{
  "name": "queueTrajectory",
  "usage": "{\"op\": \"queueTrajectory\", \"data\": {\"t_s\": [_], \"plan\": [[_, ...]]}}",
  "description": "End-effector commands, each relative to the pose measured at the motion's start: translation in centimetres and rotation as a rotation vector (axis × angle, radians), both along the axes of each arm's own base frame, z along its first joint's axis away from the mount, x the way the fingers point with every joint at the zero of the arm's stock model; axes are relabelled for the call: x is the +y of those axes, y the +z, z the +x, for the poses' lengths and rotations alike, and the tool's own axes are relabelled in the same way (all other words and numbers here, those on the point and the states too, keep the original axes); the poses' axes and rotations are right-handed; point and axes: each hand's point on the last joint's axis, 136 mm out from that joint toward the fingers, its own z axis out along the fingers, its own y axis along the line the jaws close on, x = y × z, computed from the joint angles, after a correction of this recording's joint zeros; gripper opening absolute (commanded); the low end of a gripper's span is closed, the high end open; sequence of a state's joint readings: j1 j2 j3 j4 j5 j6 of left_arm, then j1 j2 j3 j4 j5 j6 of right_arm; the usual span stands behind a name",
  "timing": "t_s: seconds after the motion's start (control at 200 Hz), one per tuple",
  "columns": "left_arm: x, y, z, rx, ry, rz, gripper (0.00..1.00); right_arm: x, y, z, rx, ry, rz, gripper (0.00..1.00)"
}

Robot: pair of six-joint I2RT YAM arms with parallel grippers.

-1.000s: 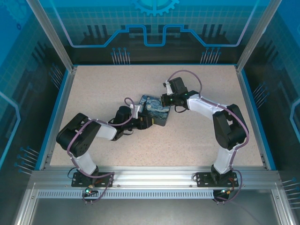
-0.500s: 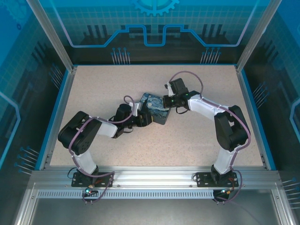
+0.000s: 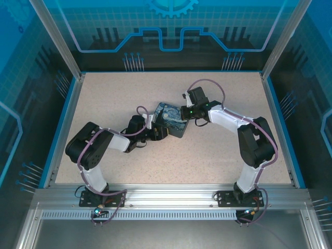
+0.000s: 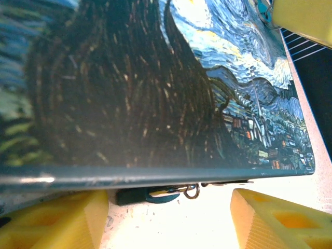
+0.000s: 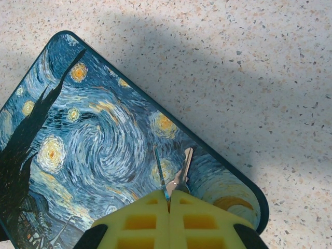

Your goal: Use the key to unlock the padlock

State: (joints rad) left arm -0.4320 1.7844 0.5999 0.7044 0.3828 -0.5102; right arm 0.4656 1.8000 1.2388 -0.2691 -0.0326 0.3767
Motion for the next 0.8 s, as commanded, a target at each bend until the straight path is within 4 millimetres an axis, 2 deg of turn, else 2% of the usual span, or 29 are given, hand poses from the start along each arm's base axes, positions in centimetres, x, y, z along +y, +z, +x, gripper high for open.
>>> {"op": "queueTrajectory", "data": {"t_s": [0.0, 0.59, 0.795], "plan": [[-0.1, -0.8, -0.1, -0.009, -0.039, 0.033, 0.66, -1.0, -2.7, -1.6, 0.096, -0.01, -0.066, 0.01], [-1.8, -2.1, -0.3, -0.118, -0.127, 0.081, 0.68, -1.0, -2.9, -1.7, 0.106, -0.003, -0.07, 0.01], [-2.5, -1.4, -0.7, -0.159, -0.164, 0.064, 0.65, -0.9, -2.8, -1.7, 0.104, -0.003, -0.063, 0.01]]}}
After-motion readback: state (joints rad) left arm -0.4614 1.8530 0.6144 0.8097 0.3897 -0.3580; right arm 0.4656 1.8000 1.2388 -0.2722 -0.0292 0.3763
